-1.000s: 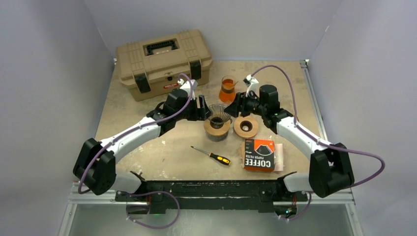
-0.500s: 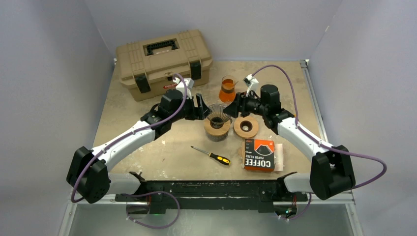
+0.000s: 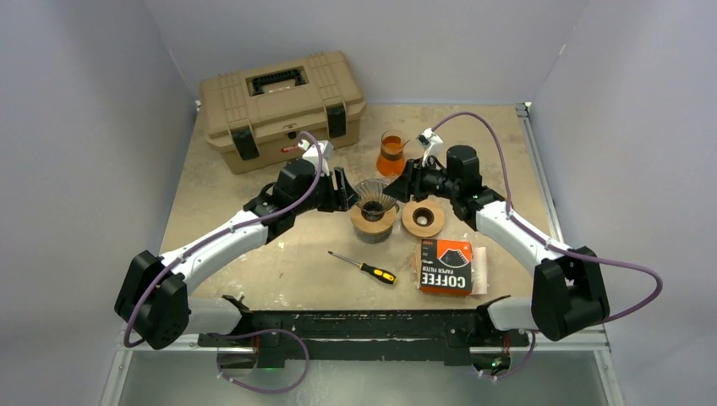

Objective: Place the coffee filter in the dripper
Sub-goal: Place the coffee dripper in the dripper holder.

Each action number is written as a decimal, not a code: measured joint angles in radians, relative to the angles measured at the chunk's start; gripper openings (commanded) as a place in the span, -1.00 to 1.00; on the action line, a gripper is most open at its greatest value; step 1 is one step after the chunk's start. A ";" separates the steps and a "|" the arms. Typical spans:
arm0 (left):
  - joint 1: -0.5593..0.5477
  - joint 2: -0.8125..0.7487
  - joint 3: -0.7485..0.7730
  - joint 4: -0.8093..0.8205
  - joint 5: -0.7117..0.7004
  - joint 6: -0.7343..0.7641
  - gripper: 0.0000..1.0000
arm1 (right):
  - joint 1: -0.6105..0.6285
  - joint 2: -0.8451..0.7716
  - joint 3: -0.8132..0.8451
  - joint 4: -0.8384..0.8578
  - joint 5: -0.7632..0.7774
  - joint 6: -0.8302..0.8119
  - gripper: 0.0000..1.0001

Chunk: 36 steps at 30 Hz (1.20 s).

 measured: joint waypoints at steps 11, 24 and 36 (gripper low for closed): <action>0.000 -0.011 -0.048 0.042 0.003 -0.027 0.15 | 0.000 -0.001 -0.020 -0.010 0.006 -0.012 -0.02; 0.000 -0.040 -0.052 0.045 0.000 -0.028 0.26 | 0.000 -0.003 -0.020 -0.012 0.014 -0.022 0.08; 0.000 -0.041 -0.061 0.060 0.007 -0.028 0.15 | 0.000 -0.003 -0.020 -0.012 0.014 -0.022 0.01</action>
